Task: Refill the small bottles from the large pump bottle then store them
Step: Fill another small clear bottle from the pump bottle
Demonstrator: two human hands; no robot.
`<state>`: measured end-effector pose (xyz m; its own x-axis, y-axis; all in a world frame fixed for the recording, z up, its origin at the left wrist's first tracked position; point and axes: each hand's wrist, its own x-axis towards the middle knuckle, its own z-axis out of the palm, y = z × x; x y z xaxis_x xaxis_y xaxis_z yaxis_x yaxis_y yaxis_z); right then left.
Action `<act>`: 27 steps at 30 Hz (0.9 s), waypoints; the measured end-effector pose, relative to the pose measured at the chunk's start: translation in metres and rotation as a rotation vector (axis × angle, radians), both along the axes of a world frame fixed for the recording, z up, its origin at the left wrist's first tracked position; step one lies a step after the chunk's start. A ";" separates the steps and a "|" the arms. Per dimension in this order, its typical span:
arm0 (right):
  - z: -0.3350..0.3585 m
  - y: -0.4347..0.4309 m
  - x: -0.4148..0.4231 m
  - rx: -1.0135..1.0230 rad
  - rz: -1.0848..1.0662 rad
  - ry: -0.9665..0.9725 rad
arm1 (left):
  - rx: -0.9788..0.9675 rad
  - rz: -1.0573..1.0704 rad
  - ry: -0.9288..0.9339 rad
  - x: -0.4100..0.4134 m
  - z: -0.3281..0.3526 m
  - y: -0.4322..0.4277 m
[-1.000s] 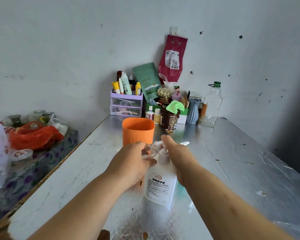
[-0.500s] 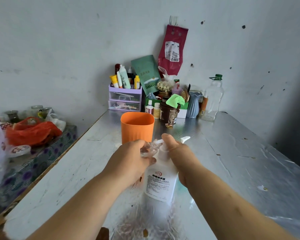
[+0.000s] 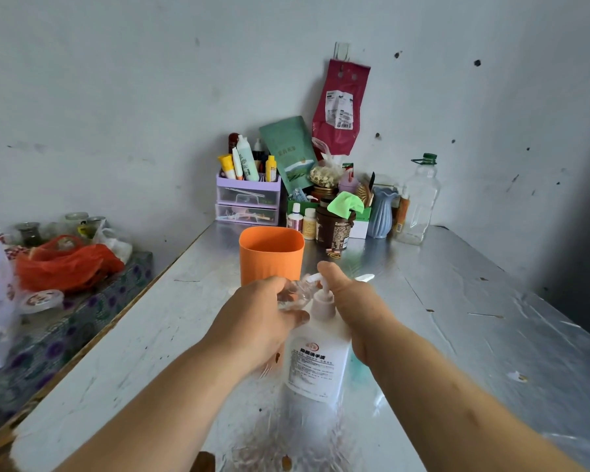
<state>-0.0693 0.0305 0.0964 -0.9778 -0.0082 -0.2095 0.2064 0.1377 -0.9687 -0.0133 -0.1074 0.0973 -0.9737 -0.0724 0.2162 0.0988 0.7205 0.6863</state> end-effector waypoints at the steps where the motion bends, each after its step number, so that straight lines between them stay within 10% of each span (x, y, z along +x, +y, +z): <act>1: 0.001 0.000 0.001 -0.001 0.007 0.009 | 0.001 0.001 0.003 0.000 0.000 0.000; 27: 0.004 0.001 0.004 0.005 0.012 -0.006 | -0.067 0.021 0.007 0.001 0.003 0.002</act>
<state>-0.0650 0.0315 0.1003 -0.9763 -0.0191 -0.2154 0.2105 0.1447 -0.9668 -0.0128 -0.1055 0.1003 -0.9706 -0.0776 0.2280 0.0881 0.7667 0.6360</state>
